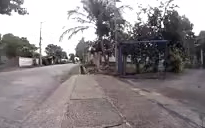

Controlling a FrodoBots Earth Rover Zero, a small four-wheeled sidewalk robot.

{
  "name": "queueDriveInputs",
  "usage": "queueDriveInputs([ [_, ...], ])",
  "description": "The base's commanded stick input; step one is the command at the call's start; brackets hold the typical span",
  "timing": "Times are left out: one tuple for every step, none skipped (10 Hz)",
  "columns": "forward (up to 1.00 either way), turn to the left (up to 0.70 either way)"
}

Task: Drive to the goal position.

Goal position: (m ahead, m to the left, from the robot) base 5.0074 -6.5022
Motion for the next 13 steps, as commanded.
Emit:
queueDriveInputs([
  [0.0, -0.45],
  [0.0, -0.45],
  [0.0, -0.45],
  [0.0, -0.45],
  [0.0, -0.45],
  [0.0, -0.45],
  [0.0, -0.45],
  [0.0, -0.45],
  [0.0, -0.45],
  [0.0, -0.45],
  [0.0, -0.45],
  [0.0, 0.0],
  [0.0, 0.0],
])
